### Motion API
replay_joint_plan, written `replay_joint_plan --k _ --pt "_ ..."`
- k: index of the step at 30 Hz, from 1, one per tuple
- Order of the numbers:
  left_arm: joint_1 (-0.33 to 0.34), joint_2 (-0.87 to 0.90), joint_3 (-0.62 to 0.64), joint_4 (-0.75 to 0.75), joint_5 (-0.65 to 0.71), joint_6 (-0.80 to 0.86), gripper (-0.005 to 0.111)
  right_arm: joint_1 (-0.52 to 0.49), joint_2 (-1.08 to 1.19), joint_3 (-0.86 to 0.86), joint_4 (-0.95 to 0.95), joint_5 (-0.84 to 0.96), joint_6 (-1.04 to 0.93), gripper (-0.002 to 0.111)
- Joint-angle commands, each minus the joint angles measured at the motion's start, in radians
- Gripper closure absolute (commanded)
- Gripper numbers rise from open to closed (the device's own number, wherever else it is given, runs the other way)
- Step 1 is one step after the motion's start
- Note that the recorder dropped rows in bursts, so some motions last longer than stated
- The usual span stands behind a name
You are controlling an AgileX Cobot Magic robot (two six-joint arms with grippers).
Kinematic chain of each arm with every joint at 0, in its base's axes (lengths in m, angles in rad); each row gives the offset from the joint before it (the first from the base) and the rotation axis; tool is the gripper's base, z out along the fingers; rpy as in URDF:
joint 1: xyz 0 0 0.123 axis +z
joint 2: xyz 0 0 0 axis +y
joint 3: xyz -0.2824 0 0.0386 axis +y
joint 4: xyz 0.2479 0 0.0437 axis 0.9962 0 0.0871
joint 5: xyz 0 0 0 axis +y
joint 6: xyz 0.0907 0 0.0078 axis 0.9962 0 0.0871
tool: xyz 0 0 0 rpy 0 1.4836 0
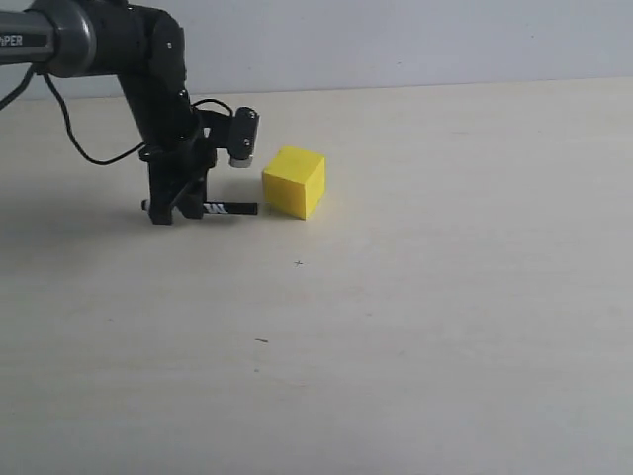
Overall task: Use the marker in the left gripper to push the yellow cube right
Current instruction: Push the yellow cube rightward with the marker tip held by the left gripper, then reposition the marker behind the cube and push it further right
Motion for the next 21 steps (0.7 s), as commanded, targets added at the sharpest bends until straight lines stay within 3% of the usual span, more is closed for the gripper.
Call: replay_joint_plan --k 1,7,10,14,21 --pt "-0.042 0.000 -0.005 -0.011 -0.050 -0.004 0.107 -0.003 -0.006 0.004 -0.001 -0.002 -0.004 0.108" --pt "-0.013 -0.004 -0.005 0.054 0.064 -0.004 0.107 -0.003 -0.006 0.004 -0.001 -0.002 -0.004 0.108" --pt "0.069 -0.025 -0.005 0.109 -0.020 -0.008 0.107 -0.003 -0.006 0.004 -0.001 -0.002 -0.004 0.108" --pt "0.097 0.008 -0.100 0.115 -0.043 0.033 0.107 -0.003 -0.006 0.004 -0.001 -0.002 -0.004 0.108" --pt "-0.053 0.084 -0.263 0.128 0.097 0.075 0.107 -0.003 -0.006 0.004 -0.003 -0.002 -0.004 0.108"
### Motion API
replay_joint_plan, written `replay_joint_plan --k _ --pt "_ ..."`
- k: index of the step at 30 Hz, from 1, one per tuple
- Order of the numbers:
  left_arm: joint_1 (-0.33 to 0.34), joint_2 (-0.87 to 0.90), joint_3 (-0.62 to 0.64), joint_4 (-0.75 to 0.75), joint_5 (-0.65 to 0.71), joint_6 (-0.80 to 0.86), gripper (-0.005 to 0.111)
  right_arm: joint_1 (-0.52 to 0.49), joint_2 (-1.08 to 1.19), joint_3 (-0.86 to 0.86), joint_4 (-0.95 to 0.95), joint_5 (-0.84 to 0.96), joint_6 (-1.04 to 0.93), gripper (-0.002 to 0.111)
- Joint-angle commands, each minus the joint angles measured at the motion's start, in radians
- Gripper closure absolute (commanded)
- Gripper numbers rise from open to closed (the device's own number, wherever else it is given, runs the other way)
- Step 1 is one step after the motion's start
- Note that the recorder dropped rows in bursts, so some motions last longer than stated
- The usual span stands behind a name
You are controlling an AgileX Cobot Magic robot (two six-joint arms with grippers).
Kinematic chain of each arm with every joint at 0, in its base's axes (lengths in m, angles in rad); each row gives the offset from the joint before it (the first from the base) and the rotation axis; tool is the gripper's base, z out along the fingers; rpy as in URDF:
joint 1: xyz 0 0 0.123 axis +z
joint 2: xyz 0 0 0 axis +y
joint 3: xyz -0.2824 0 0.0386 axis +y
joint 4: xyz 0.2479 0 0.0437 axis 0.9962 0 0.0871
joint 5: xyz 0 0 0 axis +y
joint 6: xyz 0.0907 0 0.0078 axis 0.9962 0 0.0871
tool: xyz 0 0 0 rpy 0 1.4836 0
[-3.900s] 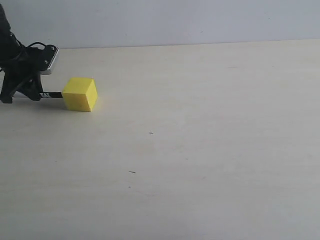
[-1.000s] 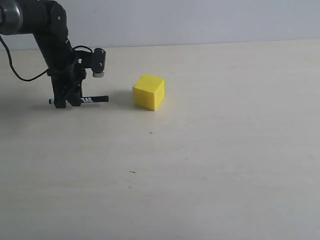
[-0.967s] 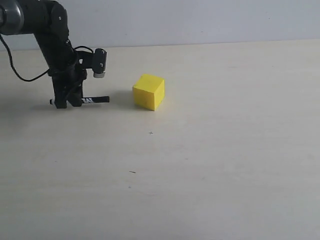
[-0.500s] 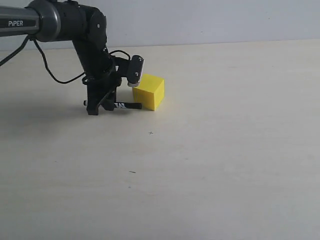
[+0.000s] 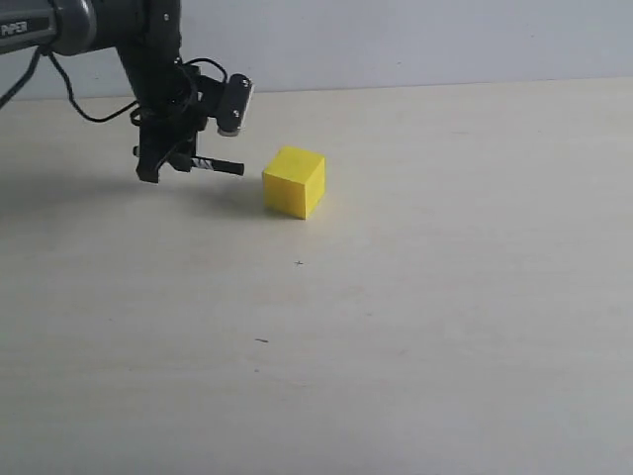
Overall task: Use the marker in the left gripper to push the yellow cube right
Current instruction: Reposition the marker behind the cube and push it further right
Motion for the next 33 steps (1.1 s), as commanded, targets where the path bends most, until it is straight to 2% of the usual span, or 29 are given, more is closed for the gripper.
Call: replay_joint_plan --k 1,3,8,15,19,22,27,30,33 --pt "-0.088 0.016 -0.056 -0.016 0.081 -0.006 0.107 -0.003 -0.006 0.004 -0.003 -0.005 -0.004 0.108" --pt "-0.095 0.016 -0.072 -0.016 0.083 -0.023 0.107 -0.003 -0.006 0.004 -0.003 -0.005 -0.004 0.108" --pt "-0.056 0.018 -0.068 -0.016 0.173 -0.089 0.107 -0.003 -0.006 0.004 -0.003 -0.005 -0.004 0.108" --pt "-0.039 0.020 -0.022 -0.079 0.173 -0.203 0.107 -0.003 -0.006 0.004 -0.003 -0.005 -0.004 0.108" --pt "-0.047 0.020 -0.019 -0.158 0.173 -0.201 0.107 -0.003 -0.006 0.004 -0.003 -0.005 -0.004 0.108" --pt "-0.078 0.020 -0.021 -0.183 0.165 -0.200 0.107 -0.003 -0.006 0.004 -0.003 -0.005 -0.004 0.108" --pt "-0.140 0.020 -0.021 -0.218 0.038 -0.192 0.107 -0.003 -0.006 0.004 -0.003 -0.005 -0.004 0.108" --pt "-0.143 0.020 -0.034 -0.216 0.044 -0.195 0.107 -0.003 -0.006 0.004 -0.003 -0.005 -0.004 0.108" --pt "-0.112 0.018 -0.033 -0.189 0.093 -0.200 0.107 -0.003 -0.006 0.004 -0.003 -0.005 -0.004 0.108"
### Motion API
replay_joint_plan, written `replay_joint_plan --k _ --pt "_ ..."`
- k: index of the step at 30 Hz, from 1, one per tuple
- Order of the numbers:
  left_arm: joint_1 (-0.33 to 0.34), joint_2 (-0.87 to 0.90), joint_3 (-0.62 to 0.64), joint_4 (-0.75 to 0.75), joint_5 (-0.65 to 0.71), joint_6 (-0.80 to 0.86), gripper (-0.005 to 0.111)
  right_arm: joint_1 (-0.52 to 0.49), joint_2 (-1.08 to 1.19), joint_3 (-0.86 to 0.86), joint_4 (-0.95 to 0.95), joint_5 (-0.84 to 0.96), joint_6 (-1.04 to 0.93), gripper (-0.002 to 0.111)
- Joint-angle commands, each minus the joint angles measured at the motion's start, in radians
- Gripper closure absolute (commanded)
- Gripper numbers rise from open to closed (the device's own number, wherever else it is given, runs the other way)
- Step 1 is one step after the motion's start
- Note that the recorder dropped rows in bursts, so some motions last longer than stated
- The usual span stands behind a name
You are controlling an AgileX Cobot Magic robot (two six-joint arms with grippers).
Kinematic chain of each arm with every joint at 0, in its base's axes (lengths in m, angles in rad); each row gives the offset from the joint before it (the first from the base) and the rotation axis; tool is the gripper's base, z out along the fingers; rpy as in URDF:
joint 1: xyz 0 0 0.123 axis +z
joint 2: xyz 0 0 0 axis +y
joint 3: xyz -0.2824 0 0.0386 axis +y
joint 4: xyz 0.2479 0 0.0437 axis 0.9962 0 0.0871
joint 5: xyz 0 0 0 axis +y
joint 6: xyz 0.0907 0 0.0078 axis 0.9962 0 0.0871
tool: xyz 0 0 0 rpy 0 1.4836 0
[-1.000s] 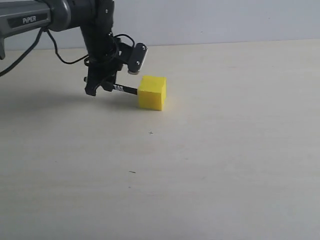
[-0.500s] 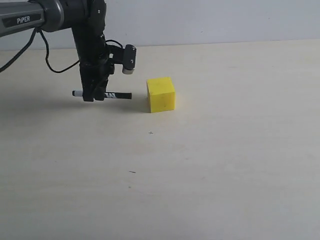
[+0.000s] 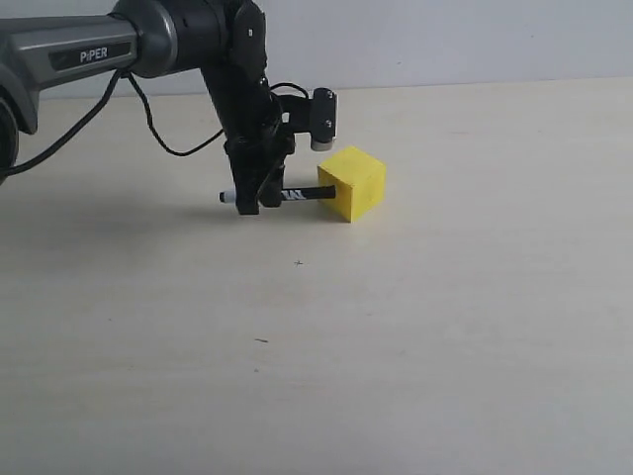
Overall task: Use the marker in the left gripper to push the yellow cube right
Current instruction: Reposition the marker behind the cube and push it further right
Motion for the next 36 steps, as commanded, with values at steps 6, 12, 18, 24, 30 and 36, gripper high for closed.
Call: replay_joint_plan --k 6,12,18,24,30,36 --pt "0.076 -0.007 -0.009 0.020 0.088 -0.129 0.107 -0.003 -0.006 0.004 -0.003 -0.005 -0.004 0.108" --pt "0.036 0.008 -0.009 0.009 0.115 -0.130 0.107 -0.003 -0.006 0.004 -0.003 -0.005 -0.004 0.108" --pt "-0.011 0.010 -0.009 0.009 -0.002 -0.217 0.107 -0.003 -0.006 0.004 -0.003 -0.005 -0.004 0.108" --pt "-0.013 0.010 -0.009 0.016 -0.170 -0.299 0.107 -0.003 -0.006 0.004 -0.003 -0.005 -0.004 0.108" --pt "-0.001 0.010 -0.009 0.079 -0.100 -0.310 0.107 -0.003 -0.006 0.004 -0.003 -0.005 -0.004 0.108" --pt "-0.003 0.010 -0.009 0.123 -0.092 -0.383 0.107 -0.003 -0.006 0.004 -0.003 -0.005 -0.004 0.108"
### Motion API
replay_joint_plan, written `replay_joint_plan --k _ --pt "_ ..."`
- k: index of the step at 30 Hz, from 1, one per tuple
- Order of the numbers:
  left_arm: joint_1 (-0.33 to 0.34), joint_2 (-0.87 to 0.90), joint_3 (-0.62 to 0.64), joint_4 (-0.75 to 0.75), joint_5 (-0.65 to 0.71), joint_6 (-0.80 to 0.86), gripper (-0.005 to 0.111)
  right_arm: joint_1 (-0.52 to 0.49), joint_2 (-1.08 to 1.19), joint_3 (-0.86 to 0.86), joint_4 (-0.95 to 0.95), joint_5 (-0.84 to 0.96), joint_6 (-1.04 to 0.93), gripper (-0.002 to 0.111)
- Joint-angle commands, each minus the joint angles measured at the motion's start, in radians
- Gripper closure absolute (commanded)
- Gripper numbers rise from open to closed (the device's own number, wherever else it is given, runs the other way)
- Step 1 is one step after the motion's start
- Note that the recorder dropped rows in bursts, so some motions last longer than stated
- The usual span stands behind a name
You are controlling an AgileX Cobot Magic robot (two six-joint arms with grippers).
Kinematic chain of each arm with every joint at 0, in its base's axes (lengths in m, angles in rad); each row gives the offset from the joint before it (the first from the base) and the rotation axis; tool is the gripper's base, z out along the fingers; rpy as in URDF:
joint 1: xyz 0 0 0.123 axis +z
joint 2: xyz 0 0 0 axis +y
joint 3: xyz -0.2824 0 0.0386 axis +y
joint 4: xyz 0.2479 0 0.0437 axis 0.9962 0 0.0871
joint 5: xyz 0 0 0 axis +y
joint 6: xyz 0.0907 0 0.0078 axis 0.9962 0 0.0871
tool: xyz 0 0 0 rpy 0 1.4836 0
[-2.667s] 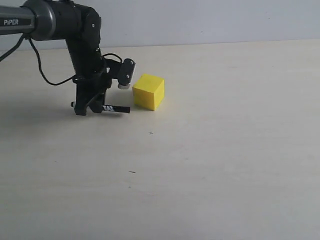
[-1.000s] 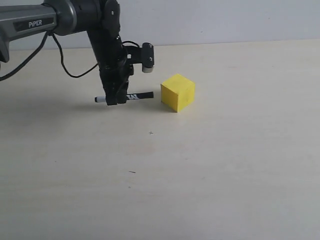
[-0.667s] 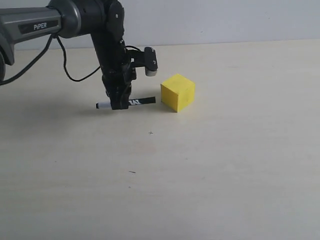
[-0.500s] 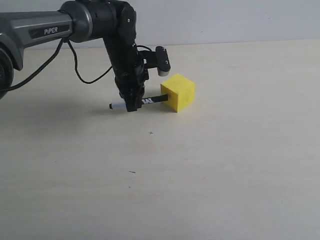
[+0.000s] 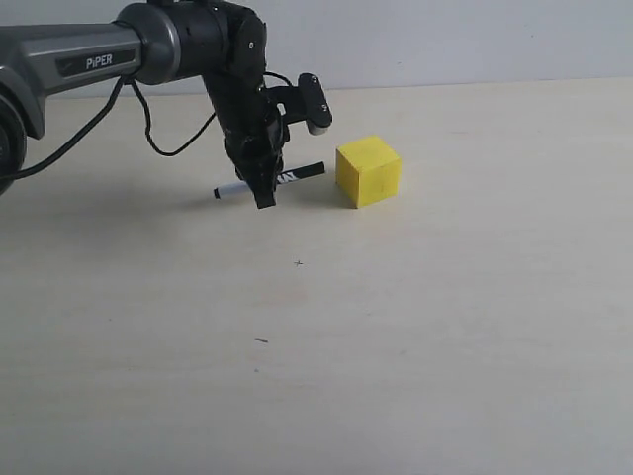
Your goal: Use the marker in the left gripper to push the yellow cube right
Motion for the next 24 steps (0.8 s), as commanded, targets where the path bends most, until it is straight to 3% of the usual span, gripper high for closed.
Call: replay_joint_plan --k 1,10,18,24 --pt "-0.002 -0.005 -0.009 0.014 0.013 -0.047 0.107 -0.003 -0.006 0.004 -0.003 -0.005 -0.004 0.108" --pt "-0.069 -0.004 -0.009 0.008 -0.176 -0.063 0.107 -0.003 -0.006 0.004 -0.003 -0.005 -0.004 0.108" --pt "-0.046 -0.004 -0.081 0.063 -0.046 -0.075 0.107 -0.003 -0.006 0.004 -0.003 -0.005 -0.004 0.108" --pt "-0.027 -0.004 -0.102 0.066 0.050 0.176 0.107 -0.003 -0.006 0.004 -0.003 -0.005 -0.004 0.108"
